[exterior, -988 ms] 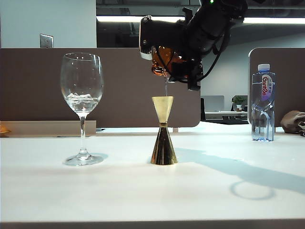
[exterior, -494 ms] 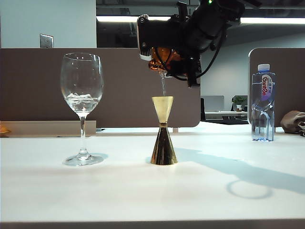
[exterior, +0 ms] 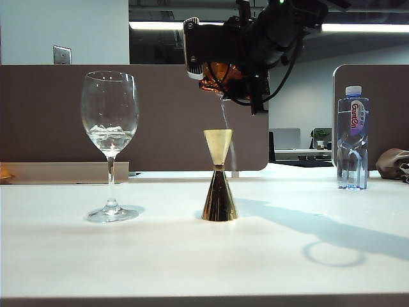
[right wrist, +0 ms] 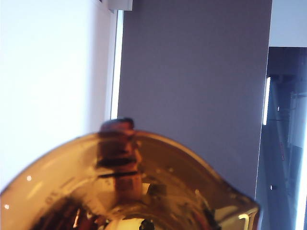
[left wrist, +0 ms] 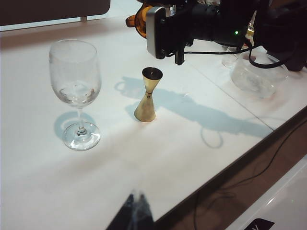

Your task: Pick up the small amber measuring cup and pour the water in it into the jigger, then pick up the jigger and pour the water in it into the wine glass.

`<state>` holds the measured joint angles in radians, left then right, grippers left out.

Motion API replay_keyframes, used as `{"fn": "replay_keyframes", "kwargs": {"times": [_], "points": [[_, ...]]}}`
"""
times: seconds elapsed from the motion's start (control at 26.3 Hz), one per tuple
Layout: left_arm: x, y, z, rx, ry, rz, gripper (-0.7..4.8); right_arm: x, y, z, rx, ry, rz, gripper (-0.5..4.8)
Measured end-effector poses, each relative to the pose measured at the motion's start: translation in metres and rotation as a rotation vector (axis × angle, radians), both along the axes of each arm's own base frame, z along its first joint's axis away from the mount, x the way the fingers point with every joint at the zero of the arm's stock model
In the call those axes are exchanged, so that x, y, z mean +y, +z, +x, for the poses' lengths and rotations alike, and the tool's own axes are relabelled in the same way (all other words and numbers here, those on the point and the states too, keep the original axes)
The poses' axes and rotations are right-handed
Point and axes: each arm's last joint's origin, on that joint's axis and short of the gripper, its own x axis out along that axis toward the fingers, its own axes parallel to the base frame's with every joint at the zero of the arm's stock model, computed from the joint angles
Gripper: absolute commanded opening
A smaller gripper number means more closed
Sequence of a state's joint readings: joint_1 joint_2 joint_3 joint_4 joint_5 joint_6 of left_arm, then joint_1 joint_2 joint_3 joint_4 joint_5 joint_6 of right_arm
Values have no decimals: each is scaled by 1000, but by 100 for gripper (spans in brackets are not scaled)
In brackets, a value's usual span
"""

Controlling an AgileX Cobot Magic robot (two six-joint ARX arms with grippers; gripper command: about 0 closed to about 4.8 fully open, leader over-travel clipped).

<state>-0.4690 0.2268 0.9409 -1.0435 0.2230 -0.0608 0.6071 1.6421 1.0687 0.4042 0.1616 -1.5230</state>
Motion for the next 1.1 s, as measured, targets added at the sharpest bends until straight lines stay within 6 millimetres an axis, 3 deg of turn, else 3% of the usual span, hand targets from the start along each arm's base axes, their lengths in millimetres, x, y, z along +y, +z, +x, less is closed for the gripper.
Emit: {"fn": "replay_keyframes", "kwargs": {"times": [0.53, 0.87, 1.1], "points": [[0, 0, 0, 0, 0, 0, -2, 12, -1, -9, 24, -24, 25, -5], [0, 0, 0, -1, 0, 0, -2, 0, 8, -7, 115, -207, 346, -5], [0, 0, 0, 0, 0, 0, -2, -29, 13, -11, 211, -335, 680, -5]]}}
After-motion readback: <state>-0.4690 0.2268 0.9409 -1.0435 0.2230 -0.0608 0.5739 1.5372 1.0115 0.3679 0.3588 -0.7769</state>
